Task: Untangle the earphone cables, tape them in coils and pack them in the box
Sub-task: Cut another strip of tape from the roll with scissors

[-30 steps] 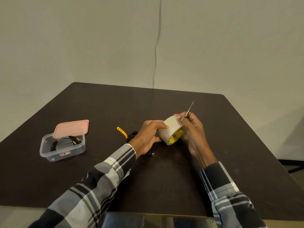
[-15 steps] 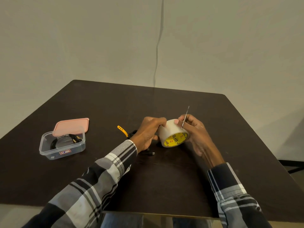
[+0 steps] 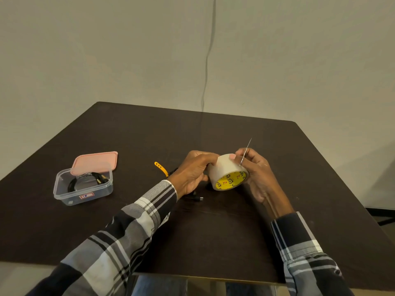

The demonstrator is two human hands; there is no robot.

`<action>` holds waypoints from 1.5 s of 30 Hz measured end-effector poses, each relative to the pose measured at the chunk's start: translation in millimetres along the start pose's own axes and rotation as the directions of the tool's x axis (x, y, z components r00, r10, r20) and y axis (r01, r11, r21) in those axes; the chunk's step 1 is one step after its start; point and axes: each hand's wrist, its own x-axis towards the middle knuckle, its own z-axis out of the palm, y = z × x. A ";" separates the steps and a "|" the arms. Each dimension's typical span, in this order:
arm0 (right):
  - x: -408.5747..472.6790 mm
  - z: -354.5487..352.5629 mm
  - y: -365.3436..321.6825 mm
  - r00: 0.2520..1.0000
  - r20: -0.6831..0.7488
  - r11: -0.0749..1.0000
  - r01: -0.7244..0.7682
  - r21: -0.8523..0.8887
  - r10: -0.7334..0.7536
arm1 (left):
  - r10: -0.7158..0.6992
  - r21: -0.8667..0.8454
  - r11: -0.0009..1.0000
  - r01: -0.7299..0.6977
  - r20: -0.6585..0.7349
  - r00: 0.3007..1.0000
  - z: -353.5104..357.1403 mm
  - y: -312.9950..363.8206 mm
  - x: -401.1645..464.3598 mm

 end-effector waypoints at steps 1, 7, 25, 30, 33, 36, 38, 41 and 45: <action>0.0 0.0 -0.1 1.000 0.001 1.000 0.000 0.006 0.000 | -0.001 0.001 1.000 0.001 -0.001 1.000 -0.5 -0.5 0.6; 1.1 -0.3 2.0 1.000 0.014 0.999 0.012 0.051 -0.013 | 0.092 0.177 0.981 -0.081 -0.057 0.994 2.0 -9.9 -3.6; -4.6 1.0 15.3 0.952 -0.094 0.956 0.292 -0.023 -0.293 | 0.198 0.142 0.972 -0.187 -0.069 0.978 -1.5 -7.4 1.1; -4.3 4.3 15.2 0.936 -0.085 0.939 0.343 -0.004 -0.342 | 0.071 0.152 0.986 -0.073 0.017 0.997 -4.9 -8.4 -0.6; -5.2 2.6 15.7 0.933 -0.060 0.934 0.357 0.026 -0.355 | 0.000 0.168 0.985 -0.023 0.136 0.991 -8.0 -9.9 -0.9; -4.9 -1.1 16.9 0.932 -0.030 0.932 0.362 0.030 -0.361 | -0.012 0.133 0.991 -0.015 0.193 0.981 -9.2 -8.5 -0.8; -4.4 -1.6 15.9 0.930 -0.018 0.929 0.368 0.046 -0.367 | -0.020 0.107 0.994 -0.003 0.217 0.976 -10.4 -7.6 0.3; -3.8 -0.6 14.2 0.926 -0.014 0.925 0.377 0.058 -0.376 | -0.020 0.093 0.996 -0.002 0.236 0.972 -11.4 -5.1 2.1; -5.3 -2.0 14.5 0.919 -0.041 0.919 0.394 0.013 -0.393 | 0.044 0.064 0.996 -0.055 0.171 0.984 -9.6 -3.7 2.5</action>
